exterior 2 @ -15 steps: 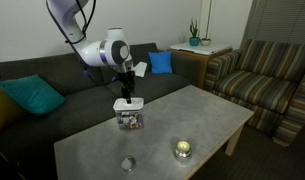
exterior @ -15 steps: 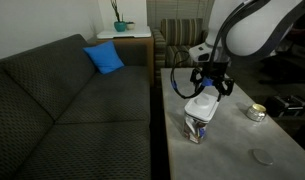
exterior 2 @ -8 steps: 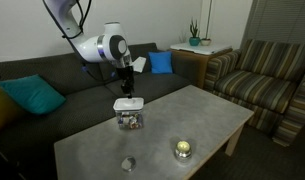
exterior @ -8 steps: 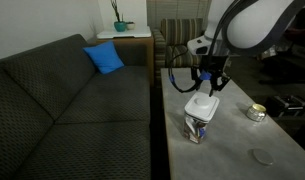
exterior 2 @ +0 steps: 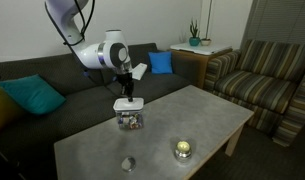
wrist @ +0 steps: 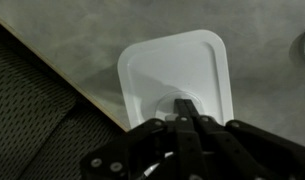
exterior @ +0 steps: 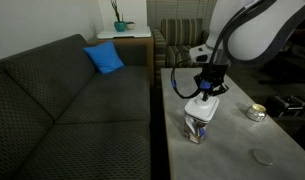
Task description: Place the lid on the container then push the button
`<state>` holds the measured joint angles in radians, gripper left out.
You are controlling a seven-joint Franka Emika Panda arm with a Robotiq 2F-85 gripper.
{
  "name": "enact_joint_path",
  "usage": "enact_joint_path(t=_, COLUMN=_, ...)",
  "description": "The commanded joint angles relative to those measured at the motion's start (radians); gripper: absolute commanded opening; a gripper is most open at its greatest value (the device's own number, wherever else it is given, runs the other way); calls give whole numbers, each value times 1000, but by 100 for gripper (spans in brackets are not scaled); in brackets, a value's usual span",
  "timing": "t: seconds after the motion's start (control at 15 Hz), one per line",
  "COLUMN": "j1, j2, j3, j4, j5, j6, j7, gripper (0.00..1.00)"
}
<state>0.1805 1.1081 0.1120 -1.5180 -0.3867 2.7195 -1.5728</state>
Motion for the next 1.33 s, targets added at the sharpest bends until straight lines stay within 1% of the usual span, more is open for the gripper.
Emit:
enact_joint_path(t=0.0, j1=-43, j2=22, j3=44, j4=-3, j5=13, j6=62, j7=-7, gripper=0)
enact_joint_path(t=0.2, j1=-55, j2=31, j3=56, j4=4, j5=17, j6=66, j7=-5, gripper=0)
enact_joint_path(t=0.4, j1=-41, j2=54, j3=36, j4=30, j5=24, j6=23, j7=34, gripper=0)
enact_joint_path(t=0.47, j1=-37, j2=68, j3=30, j4=45, j5=28, j6=5, j7=54, gripper=0)
enact_joint_path(t=0.6, j1=-48, j2=93, j3=42, j4=74, j5=39, j6=-34, j7=67, gripper=0)
enact_joint_path(t=1.0, j1=-62, j2=181, j3=66, j4=196, j5=86, j6=-108, j7=49, gripper=0)
enact_joint_path(t=1.13, j1=-58, j2=191, j3=64, j4=217, j5=94, j6=-134, j7=52, gripper=0)
enact_joint_path(t=1.27, j1=-56, j2=165, j3=63, j4=207, j5=100, j6=-164, j7=58, gripper=0)
